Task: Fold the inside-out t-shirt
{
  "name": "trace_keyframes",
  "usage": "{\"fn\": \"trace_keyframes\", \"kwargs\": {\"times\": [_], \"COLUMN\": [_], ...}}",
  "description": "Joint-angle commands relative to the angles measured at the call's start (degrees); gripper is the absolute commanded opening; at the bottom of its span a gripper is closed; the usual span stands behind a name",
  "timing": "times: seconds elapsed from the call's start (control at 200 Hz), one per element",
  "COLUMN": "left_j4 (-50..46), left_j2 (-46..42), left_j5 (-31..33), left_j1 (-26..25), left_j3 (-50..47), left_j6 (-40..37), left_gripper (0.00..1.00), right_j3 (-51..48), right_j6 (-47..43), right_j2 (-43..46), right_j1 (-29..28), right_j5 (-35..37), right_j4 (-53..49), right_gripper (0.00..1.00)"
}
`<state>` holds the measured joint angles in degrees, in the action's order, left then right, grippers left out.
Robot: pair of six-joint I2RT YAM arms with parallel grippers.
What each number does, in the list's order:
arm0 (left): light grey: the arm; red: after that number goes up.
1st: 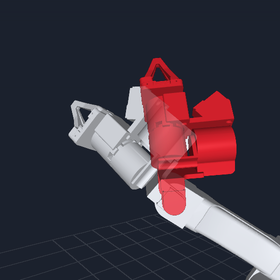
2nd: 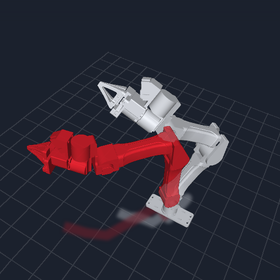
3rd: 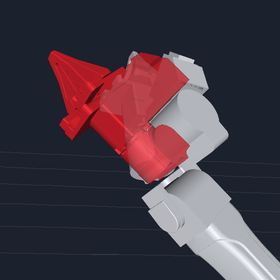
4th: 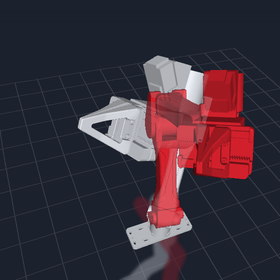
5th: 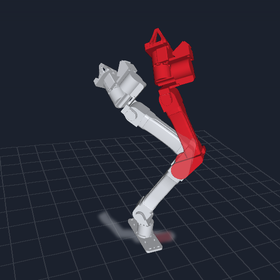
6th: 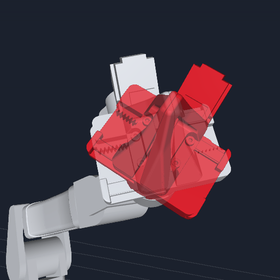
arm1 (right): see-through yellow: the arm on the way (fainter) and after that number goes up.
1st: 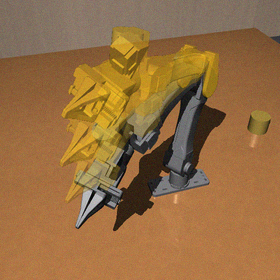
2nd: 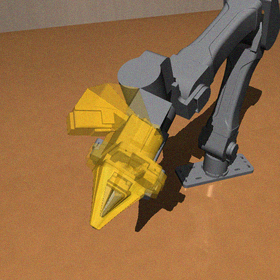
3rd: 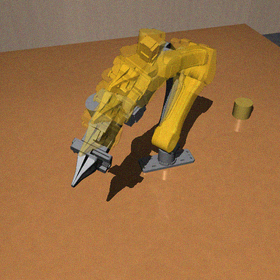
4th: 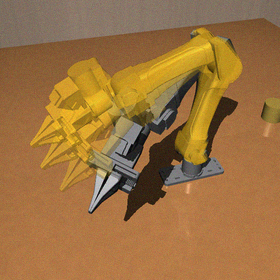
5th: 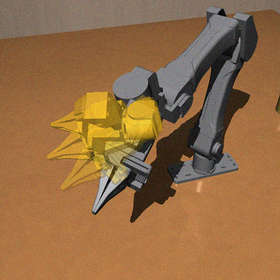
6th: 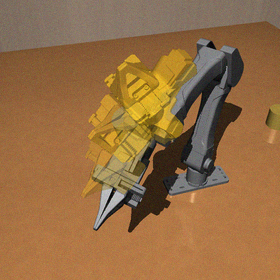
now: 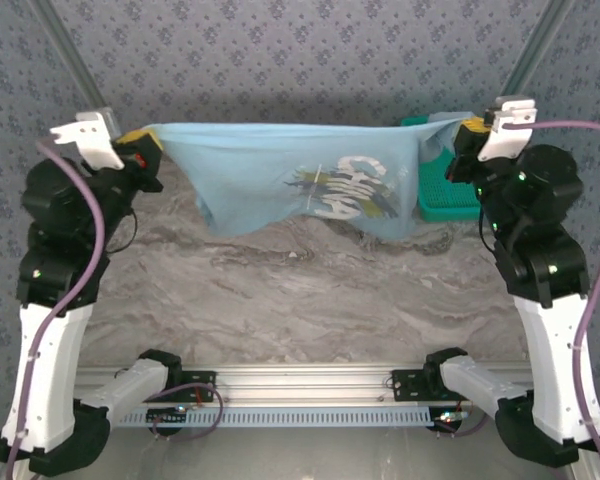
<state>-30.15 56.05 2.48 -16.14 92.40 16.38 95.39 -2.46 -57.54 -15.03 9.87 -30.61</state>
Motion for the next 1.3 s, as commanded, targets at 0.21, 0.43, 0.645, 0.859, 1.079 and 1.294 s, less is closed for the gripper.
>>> {"fn": "trace_keyframes", "kwargs": {"times": [0.21,0.43,0.645,0.859,1.079,1.294], "left_j4": [-12.49,-13.84,-13.62,-4.60,-0.17,-4.21], "left_j2": [0.89,3.87,15.34,30.01,53.95,58.21], "left_j5": [6.17,8.20,11.27,4.67,3.76,2.80], "left_j1": [0.32,0.32,4.21,12.44,13.29,13.36], "left_j3": [16.48,23.63,21.52,7.99,13.53,21.04], "left_j6": [-5.02,-8.28,-10.88,-7.10,-4.59,-2.80], "left_gripper": [0.00,0.00,0.00,0.00,0.18,0.51], "right_j3": [14.78,22.13,22.49,13.37,24.87,35.68], "right_j6": [-4.44,-8.23,-18.36,-21.21,-18.56,-12.75], "right_j2": [3.20,0.28,-11.72,-30.58,-61.84,-69.24], "right_j1": [-1.15,-1.10,-0.89,0.37,-0.70,-4.23], "right_j5": [2.72,3.89,8.33,5.99,11.92,8.15], "right_j4": [-5.99,-6.09,-4.82,6.32,10.47,-8.19], "right_gripper": [0.00,0.00,0.00,0.00,0.15,0.43]}}
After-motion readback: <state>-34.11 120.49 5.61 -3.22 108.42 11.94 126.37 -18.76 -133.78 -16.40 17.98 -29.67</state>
